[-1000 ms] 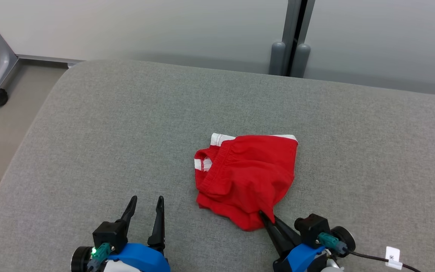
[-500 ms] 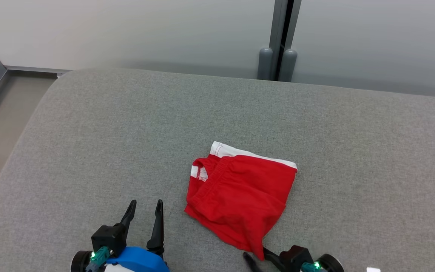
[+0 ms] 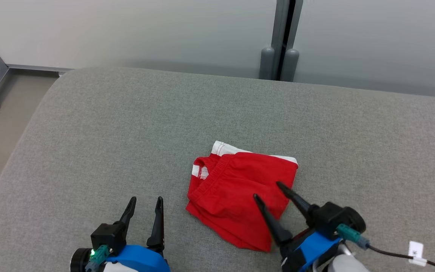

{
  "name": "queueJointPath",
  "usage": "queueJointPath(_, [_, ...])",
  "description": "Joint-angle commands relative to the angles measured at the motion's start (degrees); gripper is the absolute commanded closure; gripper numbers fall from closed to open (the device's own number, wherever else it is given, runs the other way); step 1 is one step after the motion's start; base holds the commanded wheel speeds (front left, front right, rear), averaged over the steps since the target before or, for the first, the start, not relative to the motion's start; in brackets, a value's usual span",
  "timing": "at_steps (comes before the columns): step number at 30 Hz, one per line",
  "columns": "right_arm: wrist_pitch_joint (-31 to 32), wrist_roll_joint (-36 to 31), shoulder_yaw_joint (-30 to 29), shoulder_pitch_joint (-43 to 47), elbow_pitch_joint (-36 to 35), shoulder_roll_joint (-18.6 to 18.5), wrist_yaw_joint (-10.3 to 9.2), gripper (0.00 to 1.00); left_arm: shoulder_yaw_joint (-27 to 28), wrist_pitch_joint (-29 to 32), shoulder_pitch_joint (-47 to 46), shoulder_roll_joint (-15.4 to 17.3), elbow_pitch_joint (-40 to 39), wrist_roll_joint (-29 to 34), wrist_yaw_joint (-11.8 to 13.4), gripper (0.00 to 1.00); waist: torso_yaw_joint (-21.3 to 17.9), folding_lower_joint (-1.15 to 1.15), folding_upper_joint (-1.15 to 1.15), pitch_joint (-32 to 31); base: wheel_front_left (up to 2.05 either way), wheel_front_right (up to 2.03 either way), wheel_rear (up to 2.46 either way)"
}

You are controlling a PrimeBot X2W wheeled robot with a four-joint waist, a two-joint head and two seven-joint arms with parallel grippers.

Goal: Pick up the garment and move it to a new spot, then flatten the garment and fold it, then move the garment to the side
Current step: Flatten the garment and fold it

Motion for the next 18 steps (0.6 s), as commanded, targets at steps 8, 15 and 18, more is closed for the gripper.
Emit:
queueJointPath(8, [0.0, -5.6, -18.9, 3.2, -3.4, 3.2, -0.02, 0.00, 2.7, -0.2, 0.7, 0.0, -1.3, 3.1, 1.5, 0.00, -2.0, 0.00, 0.00, -1.9, 0.00, 0.00, 0.00])
queueJointPath(15, [0.0, -5.2, -26.3, 6.7, -3.2, 3.6, -0.02, 0.00, 4.9, -0.2, 2.2, 0.0, -2.2, 7.7, 2.7, 0.00, -6.1, 0.00, 0.00, -4.2, 0.00, 0.00, 0.00])
queueJointPath(18, [0.0, -4.9, -27.2, 8.5, -2.6, 3.6, -0.02, 0.00, 5.5, -0.2, 3.6, 0.1, -2.6, 9.3, 3.1, 0.00, -7.8, 0.00, 0.00, -5.4, 0.00, 0.00, 0.00])
